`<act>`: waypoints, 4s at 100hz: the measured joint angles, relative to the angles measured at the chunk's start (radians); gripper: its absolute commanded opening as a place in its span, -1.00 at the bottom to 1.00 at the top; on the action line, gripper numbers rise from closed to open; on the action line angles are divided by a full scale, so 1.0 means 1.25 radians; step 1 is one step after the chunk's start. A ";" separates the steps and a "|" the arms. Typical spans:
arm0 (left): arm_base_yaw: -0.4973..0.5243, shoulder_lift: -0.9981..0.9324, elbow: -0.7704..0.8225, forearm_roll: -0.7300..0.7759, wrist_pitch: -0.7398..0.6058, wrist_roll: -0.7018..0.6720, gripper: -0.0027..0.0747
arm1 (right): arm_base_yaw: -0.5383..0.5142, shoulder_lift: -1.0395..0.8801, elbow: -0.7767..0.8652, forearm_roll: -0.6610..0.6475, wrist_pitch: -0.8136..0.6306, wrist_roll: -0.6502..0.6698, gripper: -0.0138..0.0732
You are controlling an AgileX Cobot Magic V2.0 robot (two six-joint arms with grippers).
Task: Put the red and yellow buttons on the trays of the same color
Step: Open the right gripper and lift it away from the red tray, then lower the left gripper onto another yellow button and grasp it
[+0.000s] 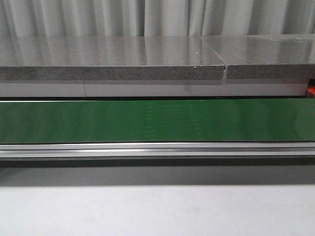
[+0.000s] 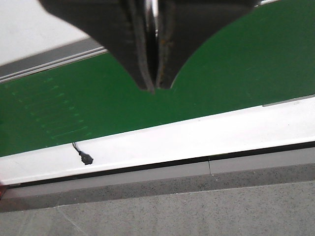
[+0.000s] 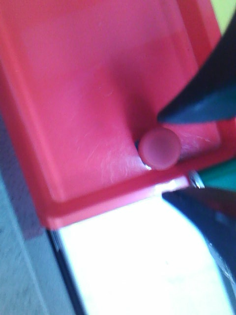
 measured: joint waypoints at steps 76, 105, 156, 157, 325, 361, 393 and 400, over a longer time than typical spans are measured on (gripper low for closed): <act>0.000 0.000 0.000 0.000 0.000 0.000 -0.99 | 0.211 -0.491 0.413 0.003 -0.049 -0.026 -0.84; 0.000 0.000 0.000 0.000 0.000 0.000 -0.99 | 0.223 -0.755 0.623 0.007 -0.086 -0.026 -0.84; 0.000 0.029 0.000 0.000 -0.029 0.000 -0.99 | 0.223 -1.070 0.772 0.007 -0.058 -0.026 -0.84; 0.000 0.029 0.000 0.001 -0.029 0.000 -0.99 | 0.223 -1.072 0.773 0.007 -0.058 -0.026 -0.84; 0.588 0.728 -0.277 -0.002 0.310 -0.169 0.40 | 0.223 -1.084 0.776 0.008 -0.045 -0.026 -0.84; 0.595 0.796 -0.295 0.012 0.286 -0.216 0.40 | 0.223 -1.084 0.776 0.008 -0.045 -0.026 -0.84; 0.597 0.852 -0.306 0.029 0.268 -0.229 0.38 | 0.223 -1.084 0.776 0.008 -0.045 -0.026 -0.84; 0.597 0.862 -0.306 0.029 0.259 -0.231 0.29 | 0.223 -1.084 0.776 0.008 -0.045 -0.026 -0.84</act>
